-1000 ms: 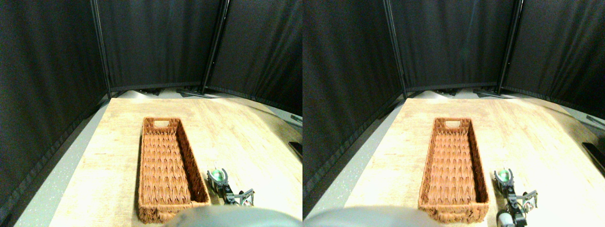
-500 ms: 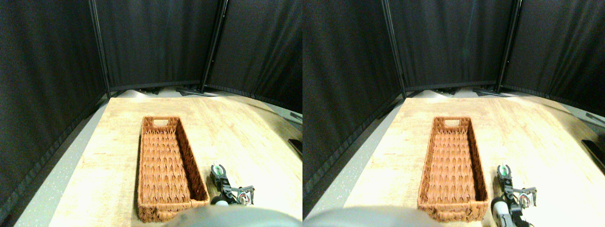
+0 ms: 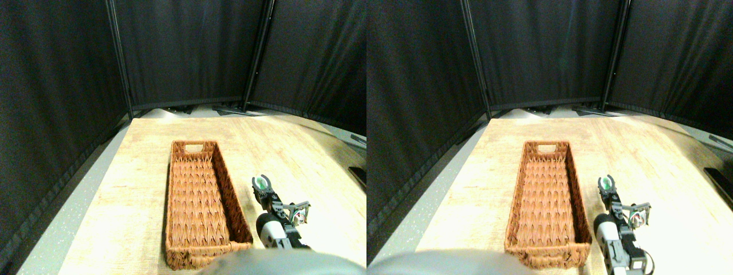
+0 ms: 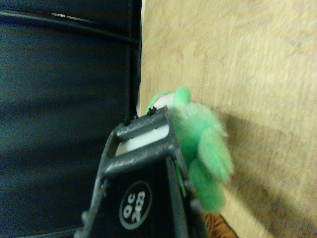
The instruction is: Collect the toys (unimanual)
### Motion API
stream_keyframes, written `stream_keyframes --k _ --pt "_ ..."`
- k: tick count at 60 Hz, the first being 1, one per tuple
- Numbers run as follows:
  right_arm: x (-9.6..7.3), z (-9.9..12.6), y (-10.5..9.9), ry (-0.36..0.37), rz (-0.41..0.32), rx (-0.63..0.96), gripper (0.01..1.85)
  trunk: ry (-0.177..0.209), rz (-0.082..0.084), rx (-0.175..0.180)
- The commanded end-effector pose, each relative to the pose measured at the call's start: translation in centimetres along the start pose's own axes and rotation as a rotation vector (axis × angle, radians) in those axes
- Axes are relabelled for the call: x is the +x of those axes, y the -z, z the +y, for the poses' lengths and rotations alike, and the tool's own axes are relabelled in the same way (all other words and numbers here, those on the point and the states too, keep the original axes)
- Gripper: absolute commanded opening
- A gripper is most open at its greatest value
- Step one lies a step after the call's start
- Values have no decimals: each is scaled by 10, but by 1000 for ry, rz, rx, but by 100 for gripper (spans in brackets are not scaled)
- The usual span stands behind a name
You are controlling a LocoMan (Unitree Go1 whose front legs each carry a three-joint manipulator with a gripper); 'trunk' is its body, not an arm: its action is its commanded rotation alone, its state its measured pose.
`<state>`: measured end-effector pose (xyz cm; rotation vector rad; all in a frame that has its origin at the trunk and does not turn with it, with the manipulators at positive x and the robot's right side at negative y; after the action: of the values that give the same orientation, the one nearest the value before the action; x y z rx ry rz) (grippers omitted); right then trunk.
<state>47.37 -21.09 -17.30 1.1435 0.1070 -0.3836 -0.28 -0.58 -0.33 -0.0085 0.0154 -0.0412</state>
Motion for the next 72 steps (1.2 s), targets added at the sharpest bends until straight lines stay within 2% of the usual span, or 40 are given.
stream_keyframes --k 1,6,18,24,33,41,49,55,72 --pt "0 16 -5 -62 12 -9 6 -2 3 -29" --pt "2 21 -4 -81 55 -33 6 -8 -1 -32" --pt "5 32 -1 -98 67 -66 6 -31 -8 -47" --pt "6 39 2 -106 86 -48 6 -51 -15 -68" --pt "8 49 9 -132 159 -41 6 -85 -23 -94" --pt "9 58 16 -152 178 -74 6 -101 -30 -118" --pt "8 71 28 -142 212 -83 6 -114 -32 -141" --pt "8 77 40 -147 254 -38 6 -125 -34 -159" --pt "6 89 69 -131 338 -40 6 -163 -37 -200"
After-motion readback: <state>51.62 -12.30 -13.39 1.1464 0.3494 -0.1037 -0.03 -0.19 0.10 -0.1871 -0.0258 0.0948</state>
